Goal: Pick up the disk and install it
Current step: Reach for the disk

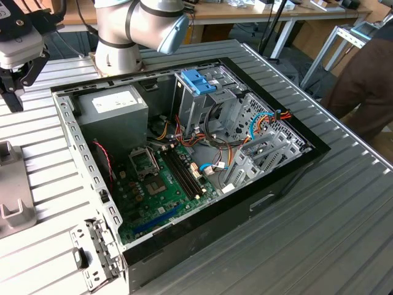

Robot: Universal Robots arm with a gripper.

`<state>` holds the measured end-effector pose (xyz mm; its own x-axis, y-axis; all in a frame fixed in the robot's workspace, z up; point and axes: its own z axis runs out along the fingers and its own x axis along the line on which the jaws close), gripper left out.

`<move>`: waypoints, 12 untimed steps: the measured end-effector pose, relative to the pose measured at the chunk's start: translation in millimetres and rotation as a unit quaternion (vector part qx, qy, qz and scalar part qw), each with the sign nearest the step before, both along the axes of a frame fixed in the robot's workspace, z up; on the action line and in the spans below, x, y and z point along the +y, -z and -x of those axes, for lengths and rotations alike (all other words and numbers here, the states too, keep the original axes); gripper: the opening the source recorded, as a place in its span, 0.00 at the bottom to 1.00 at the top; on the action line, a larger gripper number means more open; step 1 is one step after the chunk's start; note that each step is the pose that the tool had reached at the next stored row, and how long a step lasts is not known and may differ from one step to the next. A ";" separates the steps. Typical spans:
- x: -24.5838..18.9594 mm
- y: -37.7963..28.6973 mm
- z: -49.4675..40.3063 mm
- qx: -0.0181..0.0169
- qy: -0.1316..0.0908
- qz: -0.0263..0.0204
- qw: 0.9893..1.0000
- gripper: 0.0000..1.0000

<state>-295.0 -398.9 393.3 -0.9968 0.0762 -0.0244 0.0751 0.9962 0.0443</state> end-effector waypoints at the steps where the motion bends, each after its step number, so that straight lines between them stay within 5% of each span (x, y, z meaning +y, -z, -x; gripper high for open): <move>1: 0.0 0.0 0.3 0.000 0.000 0.000 1.000 0.10; 12: 0.0 0.0 4.8 0.000 0.000 0.000 1.000 0.10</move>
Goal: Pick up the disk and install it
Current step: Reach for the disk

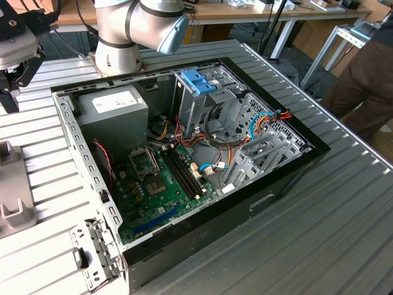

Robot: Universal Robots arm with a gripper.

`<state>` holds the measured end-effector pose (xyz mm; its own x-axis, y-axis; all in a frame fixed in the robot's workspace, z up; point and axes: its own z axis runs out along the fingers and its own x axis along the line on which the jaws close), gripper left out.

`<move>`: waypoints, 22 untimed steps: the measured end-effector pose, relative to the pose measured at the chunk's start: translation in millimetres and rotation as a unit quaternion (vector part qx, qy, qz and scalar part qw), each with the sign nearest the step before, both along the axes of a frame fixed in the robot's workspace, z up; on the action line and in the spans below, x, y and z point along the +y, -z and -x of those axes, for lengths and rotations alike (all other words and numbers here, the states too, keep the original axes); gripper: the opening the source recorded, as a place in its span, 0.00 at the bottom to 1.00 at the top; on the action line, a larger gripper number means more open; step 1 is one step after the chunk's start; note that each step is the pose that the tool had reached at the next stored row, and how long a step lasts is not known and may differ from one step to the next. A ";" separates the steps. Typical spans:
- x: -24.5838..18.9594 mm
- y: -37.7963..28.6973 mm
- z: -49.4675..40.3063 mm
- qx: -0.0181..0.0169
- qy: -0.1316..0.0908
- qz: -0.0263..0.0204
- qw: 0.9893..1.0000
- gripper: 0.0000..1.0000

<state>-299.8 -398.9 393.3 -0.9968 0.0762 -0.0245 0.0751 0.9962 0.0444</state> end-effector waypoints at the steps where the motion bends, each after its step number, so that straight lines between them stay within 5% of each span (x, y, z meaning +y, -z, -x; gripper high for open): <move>1: 0.0 0.0 0.2 0.000 0.000 0.000 1.000 0.10; 22: 0.0 0.0 7.7 0.000 0.000 0.000 1.000 0.10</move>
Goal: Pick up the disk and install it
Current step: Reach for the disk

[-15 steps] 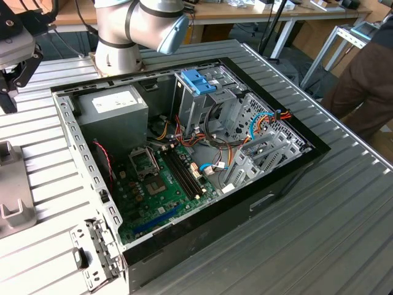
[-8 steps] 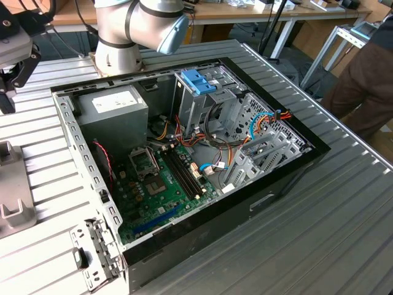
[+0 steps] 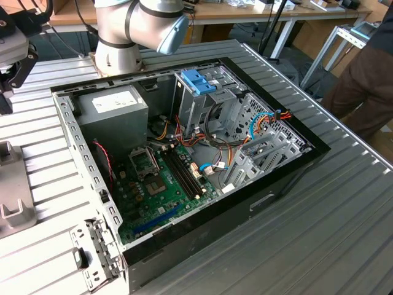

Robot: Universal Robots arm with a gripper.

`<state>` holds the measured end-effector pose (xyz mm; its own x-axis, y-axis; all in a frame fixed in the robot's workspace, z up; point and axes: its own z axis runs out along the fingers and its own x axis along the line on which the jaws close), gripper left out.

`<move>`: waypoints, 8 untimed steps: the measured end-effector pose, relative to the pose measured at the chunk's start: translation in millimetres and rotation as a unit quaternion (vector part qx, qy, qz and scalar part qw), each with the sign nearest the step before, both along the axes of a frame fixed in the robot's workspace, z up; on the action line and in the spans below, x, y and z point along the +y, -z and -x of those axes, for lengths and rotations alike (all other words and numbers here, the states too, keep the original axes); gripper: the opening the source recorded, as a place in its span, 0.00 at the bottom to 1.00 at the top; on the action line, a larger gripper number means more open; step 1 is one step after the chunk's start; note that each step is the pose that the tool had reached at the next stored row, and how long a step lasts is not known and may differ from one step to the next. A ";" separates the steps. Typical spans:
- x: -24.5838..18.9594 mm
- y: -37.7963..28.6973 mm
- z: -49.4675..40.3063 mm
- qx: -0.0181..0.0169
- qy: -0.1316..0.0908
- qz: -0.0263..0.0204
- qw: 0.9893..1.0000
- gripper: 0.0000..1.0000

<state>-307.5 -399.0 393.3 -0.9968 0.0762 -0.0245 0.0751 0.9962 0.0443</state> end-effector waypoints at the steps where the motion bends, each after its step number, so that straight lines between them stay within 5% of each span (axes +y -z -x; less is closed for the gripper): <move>1: 0.0 0.0 0.3 0.000 0.000 0.000 1.000 0.10; 8: 0.0 0.0 2.8 0.000 0.000 0.000 1.000 0.10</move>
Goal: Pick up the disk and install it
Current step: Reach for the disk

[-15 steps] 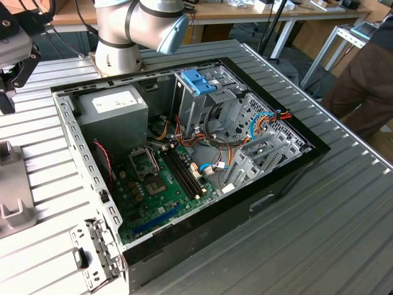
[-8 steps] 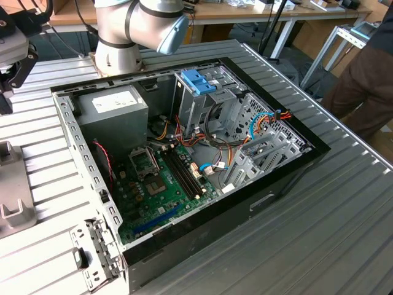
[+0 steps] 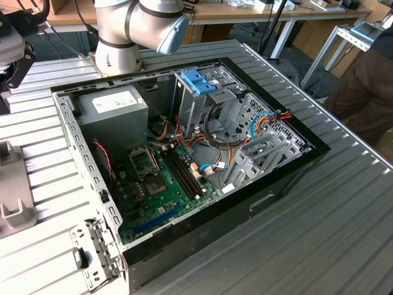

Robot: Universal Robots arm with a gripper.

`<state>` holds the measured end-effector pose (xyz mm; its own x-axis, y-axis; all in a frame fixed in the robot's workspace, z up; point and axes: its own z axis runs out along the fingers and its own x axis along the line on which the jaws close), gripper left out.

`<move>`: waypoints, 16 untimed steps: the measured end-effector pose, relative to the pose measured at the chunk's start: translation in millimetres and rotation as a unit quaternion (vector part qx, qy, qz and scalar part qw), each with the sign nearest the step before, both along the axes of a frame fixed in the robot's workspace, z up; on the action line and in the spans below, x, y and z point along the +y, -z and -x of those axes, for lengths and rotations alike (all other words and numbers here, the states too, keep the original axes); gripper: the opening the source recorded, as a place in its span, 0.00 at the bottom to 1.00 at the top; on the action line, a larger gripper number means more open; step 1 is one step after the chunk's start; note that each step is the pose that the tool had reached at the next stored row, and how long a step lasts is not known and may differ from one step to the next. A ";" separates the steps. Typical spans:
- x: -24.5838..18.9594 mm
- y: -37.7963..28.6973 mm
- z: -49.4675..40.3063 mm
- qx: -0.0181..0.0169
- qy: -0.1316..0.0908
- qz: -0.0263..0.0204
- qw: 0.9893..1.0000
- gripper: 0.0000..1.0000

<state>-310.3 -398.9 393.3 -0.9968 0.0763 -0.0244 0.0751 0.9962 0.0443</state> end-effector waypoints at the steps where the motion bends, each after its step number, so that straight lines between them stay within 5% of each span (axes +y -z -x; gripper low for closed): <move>1: 0.0 0.0 0.2 0.000 0.000 0.000 1.000 0.10; 16: 0.0 0.0 5.7 0.000 0.000 0.000 1.000 0.10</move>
<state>-316.0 -398.9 393.3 -0.9968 0.0763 -0.0245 0.0751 0.9962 0.0444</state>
